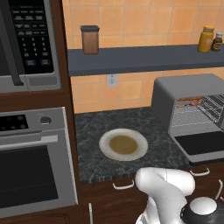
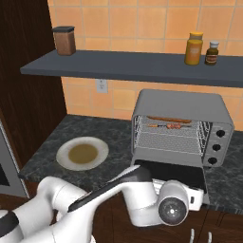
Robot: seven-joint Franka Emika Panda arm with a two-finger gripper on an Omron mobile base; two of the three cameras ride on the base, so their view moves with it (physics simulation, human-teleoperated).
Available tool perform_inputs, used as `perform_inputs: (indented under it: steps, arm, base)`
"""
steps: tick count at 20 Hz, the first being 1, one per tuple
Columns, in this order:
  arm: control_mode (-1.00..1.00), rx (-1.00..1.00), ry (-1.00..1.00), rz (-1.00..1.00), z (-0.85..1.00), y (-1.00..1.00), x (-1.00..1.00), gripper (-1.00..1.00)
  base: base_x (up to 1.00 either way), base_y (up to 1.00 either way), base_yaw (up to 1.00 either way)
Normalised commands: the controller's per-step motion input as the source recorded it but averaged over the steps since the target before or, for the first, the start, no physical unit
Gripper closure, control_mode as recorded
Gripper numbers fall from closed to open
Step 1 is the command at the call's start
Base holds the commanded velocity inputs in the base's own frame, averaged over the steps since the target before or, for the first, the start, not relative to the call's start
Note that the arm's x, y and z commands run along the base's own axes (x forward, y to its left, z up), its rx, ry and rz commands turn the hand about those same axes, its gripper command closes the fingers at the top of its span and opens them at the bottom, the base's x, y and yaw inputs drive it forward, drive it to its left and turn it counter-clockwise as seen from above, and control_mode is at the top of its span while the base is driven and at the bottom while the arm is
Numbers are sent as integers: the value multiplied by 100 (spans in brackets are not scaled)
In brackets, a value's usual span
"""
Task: Pick up the kebab skewer and baguette bread, and place them inside the toaster oven. Close the toaster oven door and start by setting the timer.
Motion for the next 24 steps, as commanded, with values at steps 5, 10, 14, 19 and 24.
perform_inputs:
  steps: [5, 10, 14, 19, 24]
  arm:
    - [-100, 0, 3, 0, -15, 9, -87, -100]
    - [-100, 0, 1, 0, 0, 4, -35, -100]
    - [-100, 0, 0, 0, -6, 4, -6, -100]
    - [-100, 0, 0, 1, -19, 2, 0, -100]
    - [-100, 0, 0, 5, -33, 0, 0, -100]
  base:
    - [0, 0, 0]
    - [0, 0, 0]
    - [0, 0, 0]
    - [0, 0, 0]
    - [0, 0, 0]
